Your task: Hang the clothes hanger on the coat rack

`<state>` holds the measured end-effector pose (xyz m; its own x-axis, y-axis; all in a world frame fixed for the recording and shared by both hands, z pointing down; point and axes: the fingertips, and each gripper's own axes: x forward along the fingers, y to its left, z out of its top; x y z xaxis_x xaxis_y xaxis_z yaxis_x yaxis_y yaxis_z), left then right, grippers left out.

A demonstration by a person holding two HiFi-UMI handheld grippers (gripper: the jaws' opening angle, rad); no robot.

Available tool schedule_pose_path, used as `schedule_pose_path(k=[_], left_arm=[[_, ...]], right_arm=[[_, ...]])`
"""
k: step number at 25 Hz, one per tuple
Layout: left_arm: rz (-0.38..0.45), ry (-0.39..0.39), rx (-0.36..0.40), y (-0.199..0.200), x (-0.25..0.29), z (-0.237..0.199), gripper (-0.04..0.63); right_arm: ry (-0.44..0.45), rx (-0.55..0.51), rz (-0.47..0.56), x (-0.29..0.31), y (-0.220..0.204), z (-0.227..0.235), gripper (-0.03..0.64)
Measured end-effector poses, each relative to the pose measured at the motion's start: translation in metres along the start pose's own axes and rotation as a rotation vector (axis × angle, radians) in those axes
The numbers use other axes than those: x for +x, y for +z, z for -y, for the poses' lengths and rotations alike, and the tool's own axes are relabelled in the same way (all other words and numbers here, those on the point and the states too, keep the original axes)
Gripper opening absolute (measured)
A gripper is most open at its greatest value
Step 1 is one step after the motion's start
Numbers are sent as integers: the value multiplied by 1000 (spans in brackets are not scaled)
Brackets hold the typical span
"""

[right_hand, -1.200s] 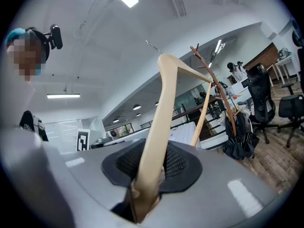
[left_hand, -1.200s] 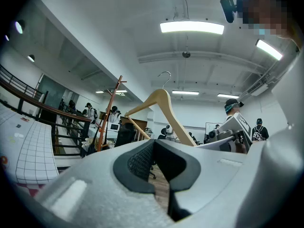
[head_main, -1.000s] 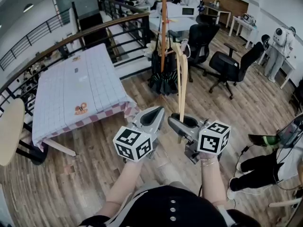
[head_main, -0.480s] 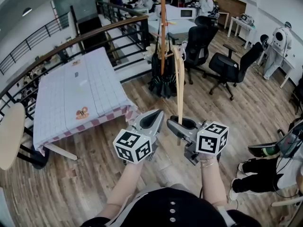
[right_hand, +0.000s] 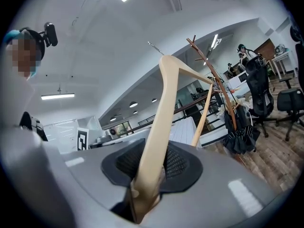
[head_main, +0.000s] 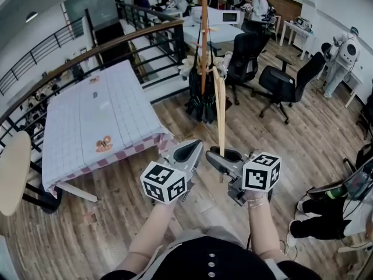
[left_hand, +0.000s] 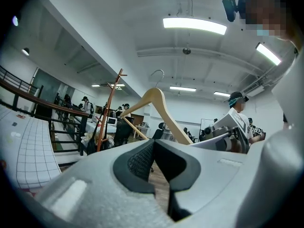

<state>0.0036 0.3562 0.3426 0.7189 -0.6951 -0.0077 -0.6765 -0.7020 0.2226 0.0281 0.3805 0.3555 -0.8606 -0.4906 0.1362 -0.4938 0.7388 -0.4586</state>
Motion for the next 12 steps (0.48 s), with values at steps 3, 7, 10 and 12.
schedule_pose_path(k=[3,7,10,12], left_arm=[[8,-6,29,4,2,-11,-2],[19,-6,10,6,11,-22,-2],[28,-9,2,10,23,-32,-2],[34,-6,0,14,33,-41,-2]], right_arm=[[-8,6,5,8,0,5,106],[-26,0,21,16,4,16,107],[-23,7,22,23,10,28,107],[-16,13,28,29,17,39,107]])
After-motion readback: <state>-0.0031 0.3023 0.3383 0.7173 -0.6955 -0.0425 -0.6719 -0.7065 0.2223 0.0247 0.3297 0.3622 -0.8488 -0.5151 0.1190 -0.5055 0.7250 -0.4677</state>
